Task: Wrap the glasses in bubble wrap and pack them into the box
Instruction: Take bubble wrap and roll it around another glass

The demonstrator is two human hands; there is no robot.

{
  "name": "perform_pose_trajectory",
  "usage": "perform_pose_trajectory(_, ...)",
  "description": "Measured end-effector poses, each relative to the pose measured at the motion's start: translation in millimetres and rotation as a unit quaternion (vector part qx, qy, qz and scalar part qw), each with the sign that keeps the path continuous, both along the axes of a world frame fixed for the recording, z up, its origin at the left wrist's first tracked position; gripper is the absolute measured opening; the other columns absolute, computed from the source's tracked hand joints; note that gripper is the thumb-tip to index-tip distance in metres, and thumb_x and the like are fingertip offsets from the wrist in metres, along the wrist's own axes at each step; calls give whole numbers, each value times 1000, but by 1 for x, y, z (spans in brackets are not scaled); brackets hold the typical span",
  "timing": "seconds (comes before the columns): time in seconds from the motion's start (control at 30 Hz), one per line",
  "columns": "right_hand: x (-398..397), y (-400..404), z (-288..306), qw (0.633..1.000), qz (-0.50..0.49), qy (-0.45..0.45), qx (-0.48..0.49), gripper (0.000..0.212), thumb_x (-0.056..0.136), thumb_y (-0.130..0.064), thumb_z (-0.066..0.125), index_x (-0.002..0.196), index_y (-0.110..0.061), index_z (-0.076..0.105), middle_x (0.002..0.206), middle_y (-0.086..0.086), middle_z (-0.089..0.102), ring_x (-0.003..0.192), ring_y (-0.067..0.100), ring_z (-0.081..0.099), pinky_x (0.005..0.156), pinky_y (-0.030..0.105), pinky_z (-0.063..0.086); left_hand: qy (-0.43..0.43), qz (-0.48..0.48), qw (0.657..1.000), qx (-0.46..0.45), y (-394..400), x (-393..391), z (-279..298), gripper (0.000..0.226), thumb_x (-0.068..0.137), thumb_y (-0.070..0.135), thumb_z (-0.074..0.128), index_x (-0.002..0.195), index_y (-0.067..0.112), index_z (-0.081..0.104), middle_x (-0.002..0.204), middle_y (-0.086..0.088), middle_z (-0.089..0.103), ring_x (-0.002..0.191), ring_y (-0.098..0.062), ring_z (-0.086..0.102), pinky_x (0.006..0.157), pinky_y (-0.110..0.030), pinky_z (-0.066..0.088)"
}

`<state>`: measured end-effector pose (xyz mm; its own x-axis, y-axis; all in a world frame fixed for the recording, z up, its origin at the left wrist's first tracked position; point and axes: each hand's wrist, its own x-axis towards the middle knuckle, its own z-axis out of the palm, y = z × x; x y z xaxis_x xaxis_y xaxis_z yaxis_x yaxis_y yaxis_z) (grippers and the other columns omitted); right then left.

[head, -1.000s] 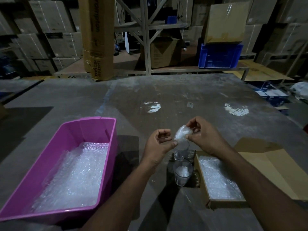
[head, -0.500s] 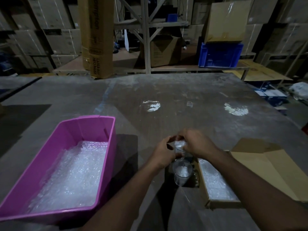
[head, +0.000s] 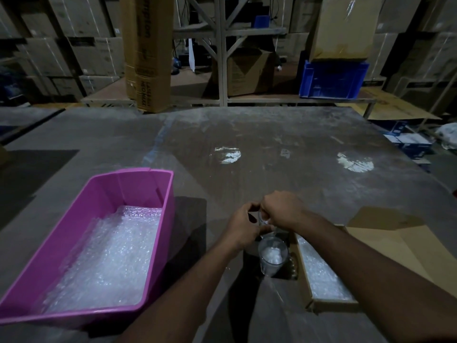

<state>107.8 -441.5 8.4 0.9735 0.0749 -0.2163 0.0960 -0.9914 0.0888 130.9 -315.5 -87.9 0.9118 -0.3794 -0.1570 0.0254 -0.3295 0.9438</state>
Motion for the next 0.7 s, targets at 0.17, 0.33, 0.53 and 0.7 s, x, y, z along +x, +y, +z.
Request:
perform_pose_trajectory(0.17, 0, -13, 2, 997, 8, 28, 66, 26, 90, -12, 69, 111, -24, 77, 112, 0, 75, 103, 19, 69, 84, 30, 52, 14, -1, 1000, -4, 0, 2, 1, 68, 71, 20, 93, 130, 26, 58, 104, 7, 57, 99, -26, 65, 80, -43, 63)
perform_pose_trajectory(0.33, -13, -32, 7, 996, 38, 1, 83, 45, 87, -5, 67, 124, -30, 70, 124, -3, 71, 114, 19, 66, 96, 39, 54, 15, 2, 1000, -13, -2, 3, -2, 66, 68, 22, 95, 124, 33, 61, 102, 3, 57, 90, -20, 62, 79, -50, 62)
perform_pose_trajectory(0.53, -26, -36, -9, 994, 71, 53, 63, 33, 93, -26, 66, 125, -38, 65, 122, 1, 71, 108, 23, 66, 93, 38, 53, -17, -6, 1000, -8, -2, 2, 2, 66, 68, 25, 95, 123, 34, 60, 98, 13, 56, 88, -12, 56, 68, -31, 56)
perform_pose_trajectory(0.7, -15, -28, -13, 994, 94, 51, 7, 31, 89, -23, 71, 118, -34, 70, 114, 1, 73, 108, 24, 66, 114, 47, 38, -17, -17, 1000, -6, 1, -1, 4, 66, 73, 22, 91, 130, 28, 60, 107, 14, 57, 97, -12, 57, 77, -32, 59)
